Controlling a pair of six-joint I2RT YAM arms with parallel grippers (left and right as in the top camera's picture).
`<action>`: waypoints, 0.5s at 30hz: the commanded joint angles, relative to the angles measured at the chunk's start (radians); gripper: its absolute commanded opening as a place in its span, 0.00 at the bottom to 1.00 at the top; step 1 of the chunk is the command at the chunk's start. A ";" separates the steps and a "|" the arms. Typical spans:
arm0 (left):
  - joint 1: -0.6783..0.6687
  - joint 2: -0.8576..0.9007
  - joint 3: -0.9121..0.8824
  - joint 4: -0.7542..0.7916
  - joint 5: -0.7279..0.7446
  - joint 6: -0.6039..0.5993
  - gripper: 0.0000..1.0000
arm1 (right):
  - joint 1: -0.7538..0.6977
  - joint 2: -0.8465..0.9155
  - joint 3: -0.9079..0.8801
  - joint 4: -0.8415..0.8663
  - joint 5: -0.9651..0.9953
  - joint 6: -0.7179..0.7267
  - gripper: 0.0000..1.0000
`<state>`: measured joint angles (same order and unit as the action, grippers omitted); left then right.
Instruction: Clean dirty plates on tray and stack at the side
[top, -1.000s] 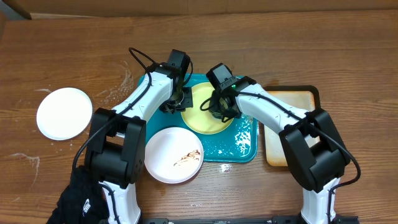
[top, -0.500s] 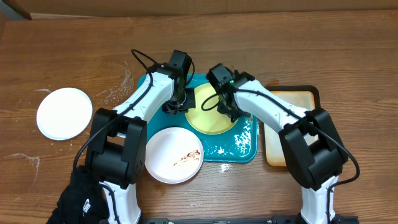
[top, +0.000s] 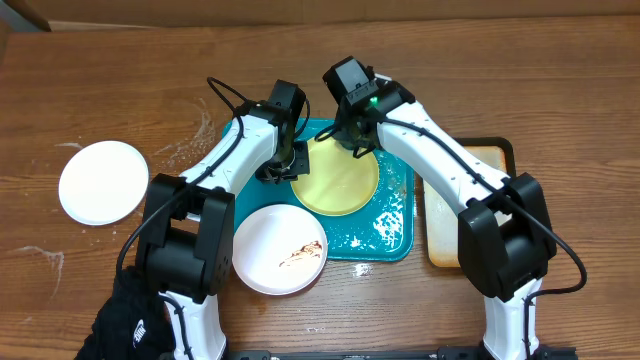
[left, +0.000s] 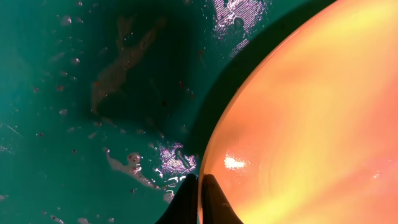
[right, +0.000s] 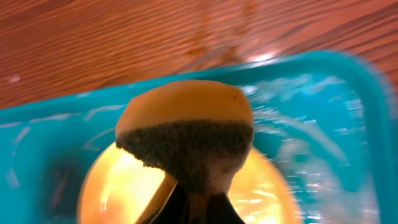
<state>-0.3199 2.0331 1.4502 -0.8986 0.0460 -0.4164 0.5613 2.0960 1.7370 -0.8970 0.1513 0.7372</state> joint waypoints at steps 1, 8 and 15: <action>0.007 0.005 0.013 -0.002 -0.027 -0.010 0.04 | 0.020 0.012 -0.067 0.061 -0.128 0.031 0.04; 0.007 0.005 0.013 -0.004 -0.027 -0.010 0.04 | 0.043 0.014 -0.158 0.151 -0.149 0.029 0.04; 0.039 0.005 0.013 0.014 -0.021 -0.010 0.04 | -0.048 -0.040 -0.047 -0.060 0.040 -0.076 0.04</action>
<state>-0.3065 2.0331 1.4502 -0.8852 0.0410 -0.4164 0.5724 2.1078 1.6211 -0.9123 0.0628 0.6994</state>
